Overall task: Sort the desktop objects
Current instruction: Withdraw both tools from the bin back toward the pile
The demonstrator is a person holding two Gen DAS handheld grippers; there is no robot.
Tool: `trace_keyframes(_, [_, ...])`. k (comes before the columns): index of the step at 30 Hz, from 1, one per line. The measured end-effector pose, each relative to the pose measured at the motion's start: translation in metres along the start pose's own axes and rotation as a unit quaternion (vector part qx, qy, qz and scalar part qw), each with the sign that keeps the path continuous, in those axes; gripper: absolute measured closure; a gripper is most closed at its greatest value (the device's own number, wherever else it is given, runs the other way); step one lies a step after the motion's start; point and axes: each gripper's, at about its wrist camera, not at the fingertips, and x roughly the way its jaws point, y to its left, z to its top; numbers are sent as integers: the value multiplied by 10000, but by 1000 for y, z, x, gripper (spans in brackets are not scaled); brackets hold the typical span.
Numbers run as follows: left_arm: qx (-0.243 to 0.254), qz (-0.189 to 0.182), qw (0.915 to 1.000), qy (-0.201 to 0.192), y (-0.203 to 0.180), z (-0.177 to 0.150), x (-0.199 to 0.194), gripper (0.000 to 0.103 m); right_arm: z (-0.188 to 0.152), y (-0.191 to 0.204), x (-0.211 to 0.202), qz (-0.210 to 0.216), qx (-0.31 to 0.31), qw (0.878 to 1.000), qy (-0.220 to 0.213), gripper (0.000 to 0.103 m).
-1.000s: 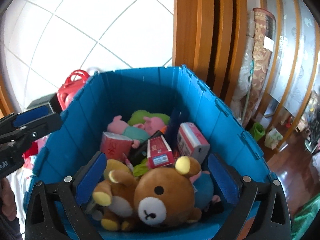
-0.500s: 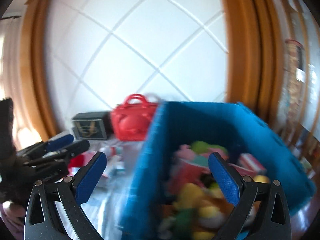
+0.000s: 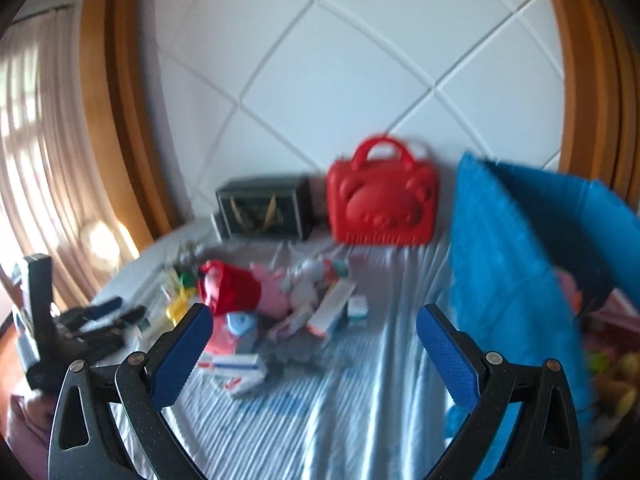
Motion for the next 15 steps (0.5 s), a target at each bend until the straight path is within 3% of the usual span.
trace_keyframes(7, [220,261,9959,834,116,-27,70,53,-33,26,78,-69,194,9950,974,0])
trace_keyframes(11, [515,305,9903,1250,142,-33,114,53,-48,38,110,-125,328,9895,1401,0])
trace_keyframes(15, [598,-44,9848,1628,152,-35,163,53,-56,49,132,-209,309,9848,1699,0])
